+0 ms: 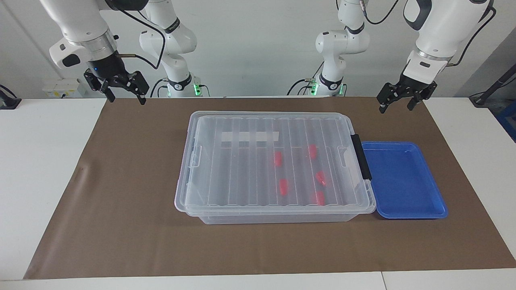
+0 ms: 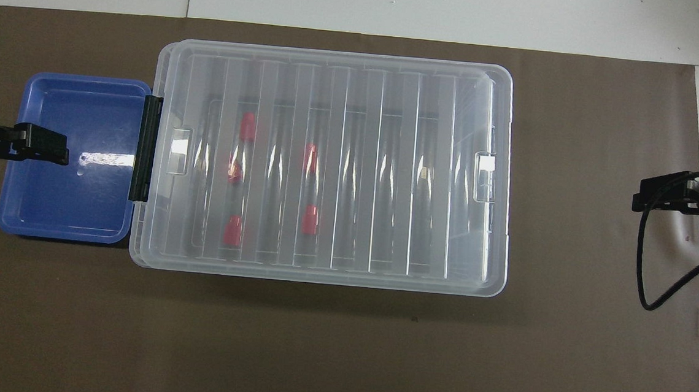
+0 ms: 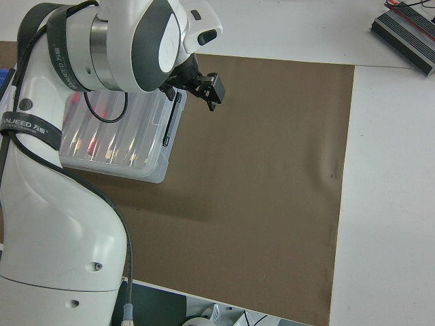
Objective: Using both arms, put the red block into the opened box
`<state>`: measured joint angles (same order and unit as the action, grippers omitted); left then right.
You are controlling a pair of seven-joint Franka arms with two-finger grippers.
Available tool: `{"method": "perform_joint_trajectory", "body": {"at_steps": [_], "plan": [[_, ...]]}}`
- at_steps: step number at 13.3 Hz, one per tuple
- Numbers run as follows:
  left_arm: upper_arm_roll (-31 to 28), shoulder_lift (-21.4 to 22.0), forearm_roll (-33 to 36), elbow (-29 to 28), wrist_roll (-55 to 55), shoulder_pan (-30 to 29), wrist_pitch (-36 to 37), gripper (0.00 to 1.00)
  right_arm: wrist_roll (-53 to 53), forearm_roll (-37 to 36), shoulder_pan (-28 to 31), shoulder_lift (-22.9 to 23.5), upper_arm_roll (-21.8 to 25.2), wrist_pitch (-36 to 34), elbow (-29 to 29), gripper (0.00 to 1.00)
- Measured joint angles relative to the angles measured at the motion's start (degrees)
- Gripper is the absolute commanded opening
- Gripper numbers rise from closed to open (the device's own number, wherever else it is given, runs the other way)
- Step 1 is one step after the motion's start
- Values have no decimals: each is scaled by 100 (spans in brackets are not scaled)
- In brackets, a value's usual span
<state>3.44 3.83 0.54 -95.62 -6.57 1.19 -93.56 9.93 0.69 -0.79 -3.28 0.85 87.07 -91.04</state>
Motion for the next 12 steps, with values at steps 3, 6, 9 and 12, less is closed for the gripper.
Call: {"method": "perform_joint_trajectory", "body": {"at_steps": [3,6,9,12], "plan": [[0,0,0,0,0,0,-1,100,0,1,98,-1,3,80,-100,100],[-1,0,0,0,0,0,-20,100,0,2,94,-2,1,65,-102,100],[0,0,0,0,0,0,-128,100,-16,-9,14,-2,7,61,-111,100],[4,0,-4,0,0,0,-174,100,-16,-107,-83,-2,18,61,-111,100]]}}
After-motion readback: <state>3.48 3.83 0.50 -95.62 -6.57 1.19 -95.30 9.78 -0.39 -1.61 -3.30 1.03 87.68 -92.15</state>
